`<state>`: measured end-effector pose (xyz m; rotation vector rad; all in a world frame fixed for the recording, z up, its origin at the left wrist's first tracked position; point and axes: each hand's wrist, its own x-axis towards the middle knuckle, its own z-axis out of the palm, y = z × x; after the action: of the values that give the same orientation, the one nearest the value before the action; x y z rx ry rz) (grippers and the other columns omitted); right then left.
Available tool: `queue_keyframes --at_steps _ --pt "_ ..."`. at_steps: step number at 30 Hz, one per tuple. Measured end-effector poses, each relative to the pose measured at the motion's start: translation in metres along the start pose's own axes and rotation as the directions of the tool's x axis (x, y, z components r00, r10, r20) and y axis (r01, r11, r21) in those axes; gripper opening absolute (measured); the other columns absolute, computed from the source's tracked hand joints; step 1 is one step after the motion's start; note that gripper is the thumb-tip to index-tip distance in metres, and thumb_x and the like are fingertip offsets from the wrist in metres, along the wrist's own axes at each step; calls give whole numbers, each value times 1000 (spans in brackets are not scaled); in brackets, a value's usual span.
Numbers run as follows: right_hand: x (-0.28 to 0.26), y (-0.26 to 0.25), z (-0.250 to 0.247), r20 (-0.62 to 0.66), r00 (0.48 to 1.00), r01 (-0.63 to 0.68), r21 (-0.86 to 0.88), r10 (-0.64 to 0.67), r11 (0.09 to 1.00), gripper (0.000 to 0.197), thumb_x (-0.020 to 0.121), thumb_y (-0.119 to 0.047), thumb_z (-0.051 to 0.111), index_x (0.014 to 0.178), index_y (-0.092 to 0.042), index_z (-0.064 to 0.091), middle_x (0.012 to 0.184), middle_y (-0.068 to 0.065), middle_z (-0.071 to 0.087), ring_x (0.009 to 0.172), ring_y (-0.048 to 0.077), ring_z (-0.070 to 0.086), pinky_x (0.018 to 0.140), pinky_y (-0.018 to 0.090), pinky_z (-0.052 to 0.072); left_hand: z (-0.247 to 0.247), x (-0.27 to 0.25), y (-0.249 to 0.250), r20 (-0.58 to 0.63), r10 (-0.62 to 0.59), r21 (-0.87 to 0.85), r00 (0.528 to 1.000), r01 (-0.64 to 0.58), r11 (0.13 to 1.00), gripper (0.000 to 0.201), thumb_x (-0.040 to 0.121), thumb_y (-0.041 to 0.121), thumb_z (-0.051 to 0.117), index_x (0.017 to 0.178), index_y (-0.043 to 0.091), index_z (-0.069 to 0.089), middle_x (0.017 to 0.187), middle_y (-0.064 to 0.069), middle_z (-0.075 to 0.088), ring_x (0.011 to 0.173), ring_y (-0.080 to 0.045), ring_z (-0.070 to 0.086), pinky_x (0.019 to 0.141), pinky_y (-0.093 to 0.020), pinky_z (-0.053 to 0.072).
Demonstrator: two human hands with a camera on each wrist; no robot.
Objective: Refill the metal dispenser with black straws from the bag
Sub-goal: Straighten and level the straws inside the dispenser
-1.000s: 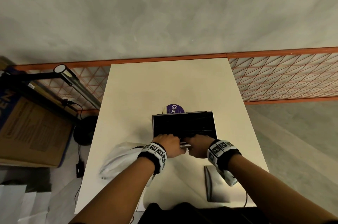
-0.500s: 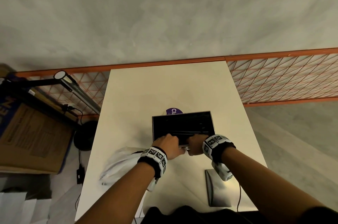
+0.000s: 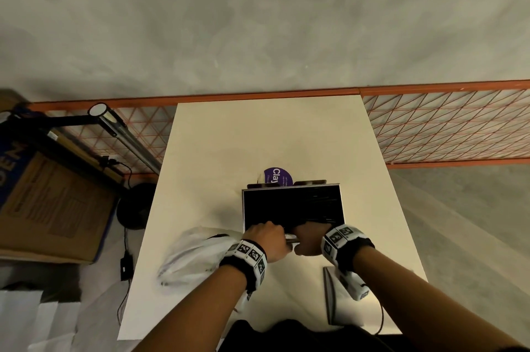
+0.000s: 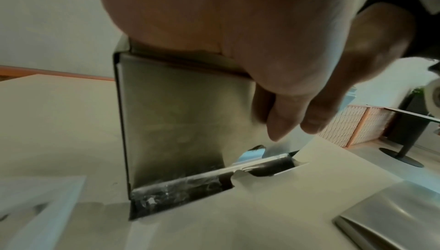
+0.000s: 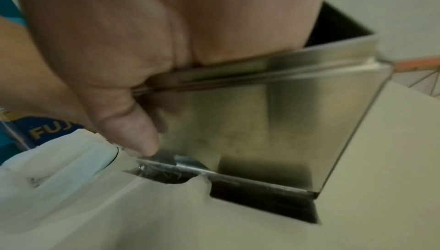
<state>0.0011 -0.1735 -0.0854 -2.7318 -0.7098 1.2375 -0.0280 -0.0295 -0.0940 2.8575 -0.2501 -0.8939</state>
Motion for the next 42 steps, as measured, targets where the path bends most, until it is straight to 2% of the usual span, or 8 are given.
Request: queue_keyframes --at_steps 10,18,21,24,27,31,37,42 --pt "-10 9 -17 -123 992 15 -3 -15 1000 51 85 -28 55 135 -40 52 127 4 64 113 30 61 95 41 51 -24 11 -1 -39 -10 42 999 12 999 39 92 49 60 110 16 72 110 -9 72 100 -34 69 83 -38 51" --pt "-21 12 -34 -180 984 24 38 -17 999 29 88 -35 52 114 -30 65 112 4 67 101 29 64 84 36 49 -28 9 -19 -187 147 -2 971 -150 989 33 92 47 61 107 19 70 102 -4 72 94 -30 69 81 -39 57" --pt "-19 22 -37 -414 908 132 141 -62 981 33 82 -46 40 94 -29 66 93 -1 70 89 26 66 75 36 53 -24 11 -26 -385 253 -91 888 -310 946 32 86 46 68 102 20 61 102 4 61 99 -21 59 82 -37 52" --pt "-7 31 -40 -658 744 234 94 -115 968 41 81 -38 36 95 -19 69 96 1 66 93 25 61 76 43 53 -24 18 -25 -518 326 60 791 -346 936 58 76 63 61 117 22 55 116 3 49 109 -20 48 91 -35 47" --pt "5 33 -44 -654 753 135 36 -79 990 42 90 -31 46 125 -14 61 130 5 59 119 27 53 97 45 46 -24 29 -19 -475 296 93 829 -287 953 91 73 70 64 144 18 42 146 -3 38 139 -24 36 119 -44 31" --pt "17 32 -28 -564 826 12 24 3 1000 50 98 -38 43 144 -20 43 151 0 40 139 23 36 112 45 30 -17 39 -13 -336 196 69 921 -184 981 111 77 74 62 160 14 20 167 -8 14 157 -26 8 127 -52 11" --pt "13 25 -10 -569 822 -56 -79 2 995 52 95 -46 20 126 -22 54 125 2 57 115 25 53 93 43 42 -12 38 -13 -307 175 78 936 -158 984 100 80 71 57 158 17 26 158 -3 34 149 -24 27 125 -51 17" --pt "7 25 -1 -623 781 -29 -105 -43 994 51 93 -46 16 106 -20 57 110 3 56 103 26 54 81 44 45 -5 26 -9 -393 230 131 890 -193 972 69 80 67 56 131 22 49 128 0 50 123 -23 48 109 -41 37"
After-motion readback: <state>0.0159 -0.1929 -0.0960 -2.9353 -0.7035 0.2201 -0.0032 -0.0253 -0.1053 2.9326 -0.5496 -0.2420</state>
